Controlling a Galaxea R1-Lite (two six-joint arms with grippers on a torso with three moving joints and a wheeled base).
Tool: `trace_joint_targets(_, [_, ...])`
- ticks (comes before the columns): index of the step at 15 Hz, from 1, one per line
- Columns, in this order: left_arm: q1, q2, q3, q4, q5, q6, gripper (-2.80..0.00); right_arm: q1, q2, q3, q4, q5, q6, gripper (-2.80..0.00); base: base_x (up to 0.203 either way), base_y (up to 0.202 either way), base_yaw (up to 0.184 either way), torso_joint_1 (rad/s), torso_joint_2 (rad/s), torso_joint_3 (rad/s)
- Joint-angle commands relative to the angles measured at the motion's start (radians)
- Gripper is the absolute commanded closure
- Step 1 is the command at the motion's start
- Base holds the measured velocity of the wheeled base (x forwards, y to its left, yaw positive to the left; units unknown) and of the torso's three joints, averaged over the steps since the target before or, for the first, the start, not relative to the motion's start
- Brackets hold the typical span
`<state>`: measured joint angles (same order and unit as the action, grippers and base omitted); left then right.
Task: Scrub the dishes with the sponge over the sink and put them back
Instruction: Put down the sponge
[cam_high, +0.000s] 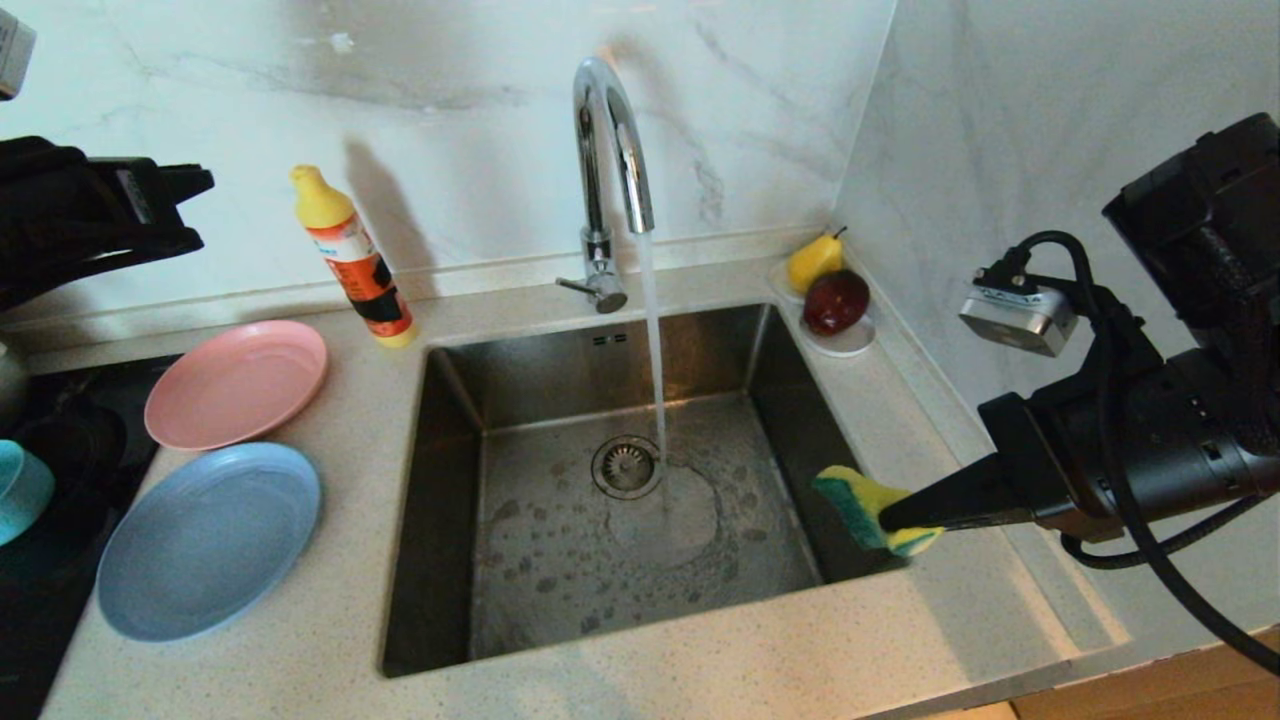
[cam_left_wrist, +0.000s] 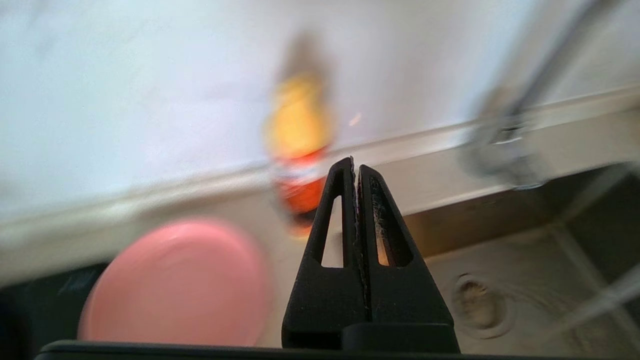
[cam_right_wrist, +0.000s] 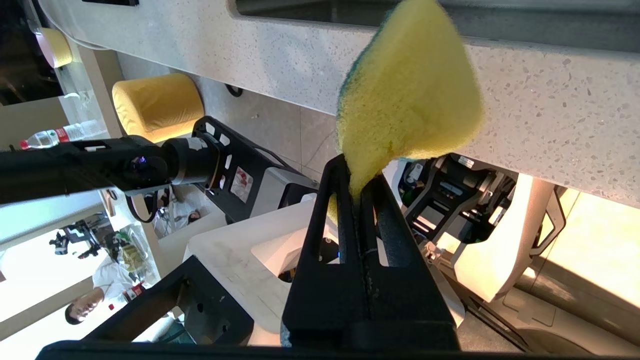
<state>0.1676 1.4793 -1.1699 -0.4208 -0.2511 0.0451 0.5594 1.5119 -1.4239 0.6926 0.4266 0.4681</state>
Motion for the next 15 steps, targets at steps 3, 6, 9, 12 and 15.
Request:
trace_joint_targets(3, [-0.134, -0.305, 0.177, -0.014, 0.002, 0.031, 0.00, -0.006, -0.010, 0.003, 0.002, 0.003, 0.001, 0.00, 0.000, 0.000, 0.000, 0.000, 0.00, 0.000])
trace_joint_targets(6, [-0.182, -0.517, 0.376, -0.013, -0.001, 0.042, 0.00, -0.006, -0.027, 0.005, 0.003, 0.003, 0.001, 0.00, 0.000, 0.000, 0.000, 0.000, 0.00, 0.000])
trace_joint_targets(9, [-0.192, -0.747, 0.605, -0.010, -0.015, 0.044, 0.00, -0.006, -0.032, -0.001, 0.002, 0.001, 0.001, 0.00, 0.000, 0.000, 0.000, 0.000, 0.00, 0.000])
trace_joint_targets(12, [-0.193, -1.001, 0.814, 0.039, -0.014, 0.042, 0.00, -0.007, -0.035, 0.006, 0.002, 0.003, 0.001, 0.00, 0.000, 0.000, 0.000, 0.000, 0.00, 0.000])
trace_joint_targets(15, [-0.189, -1.254, 0.905, 0.268, 0.056, 0.038, 0.00, -0.006, -0.037, 0.005, 0.001, 0.003, 0.001, 0.00, 0.000, 0.000, 0.000, 0.000, 0.00, 0.000])
